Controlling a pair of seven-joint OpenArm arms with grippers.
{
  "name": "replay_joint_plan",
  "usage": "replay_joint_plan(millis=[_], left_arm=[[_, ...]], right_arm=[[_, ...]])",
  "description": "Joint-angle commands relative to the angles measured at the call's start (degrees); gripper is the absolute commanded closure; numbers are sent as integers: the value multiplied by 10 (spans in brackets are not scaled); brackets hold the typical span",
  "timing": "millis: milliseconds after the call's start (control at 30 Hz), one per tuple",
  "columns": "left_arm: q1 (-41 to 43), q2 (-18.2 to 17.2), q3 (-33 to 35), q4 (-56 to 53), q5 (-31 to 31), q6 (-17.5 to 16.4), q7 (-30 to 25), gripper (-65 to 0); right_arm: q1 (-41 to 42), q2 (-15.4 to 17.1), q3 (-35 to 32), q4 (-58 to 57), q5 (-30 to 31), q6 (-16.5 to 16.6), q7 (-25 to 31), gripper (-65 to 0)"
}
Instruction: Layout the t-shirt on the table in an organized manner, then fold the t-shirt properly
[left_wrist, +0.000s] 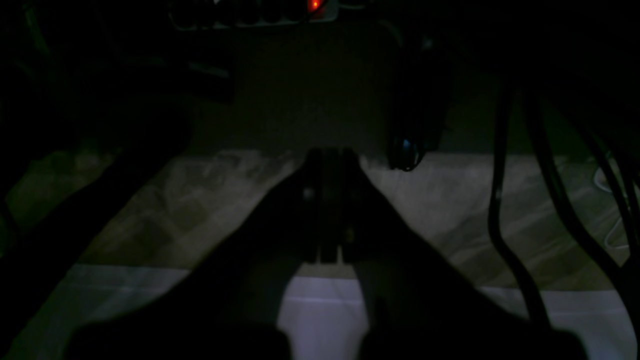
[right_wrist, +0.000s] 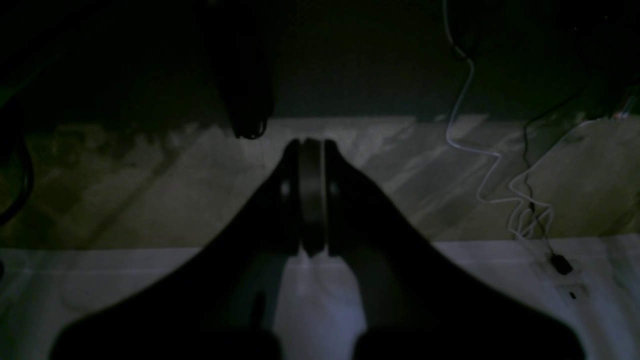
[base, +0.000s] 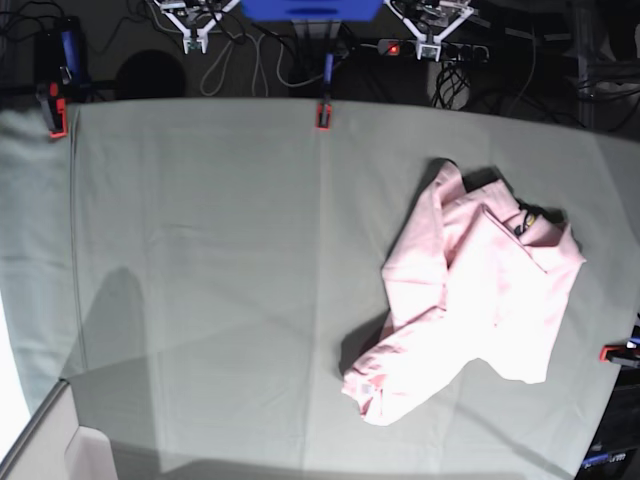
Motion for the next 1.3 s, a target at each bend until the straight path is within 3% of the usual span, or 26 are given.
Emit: replay_joint_plan(millis=[0,233,467,800,1067,1167,1267], left_arm=[[4,-1,-1,0,-1,2,0,0],[16,-5,-1,0,-1,2,-3,0],[88,-18,-1,90,-1,2,0,0],[291,-46,2,433,-1,2,1,0],[419,-73,-1,726,-1,2,2,0],[437,-78,-1,808,-1,2,40,0],[440,-77,-1,880,-3,2,114,0]], right_arm=[[-3,2,2,0,0,4,2,0],[-26,-3,2,20,0,4,2,0],[-163,-2,2,222,2,4,-1,0],[-372,17,3,579,3,4,-2,0],[-470,39,20,809,3,3,-3,0],[-487,38,52,885,3,3,-3,0],[-492,38,67,954,3,3,-3,0]])
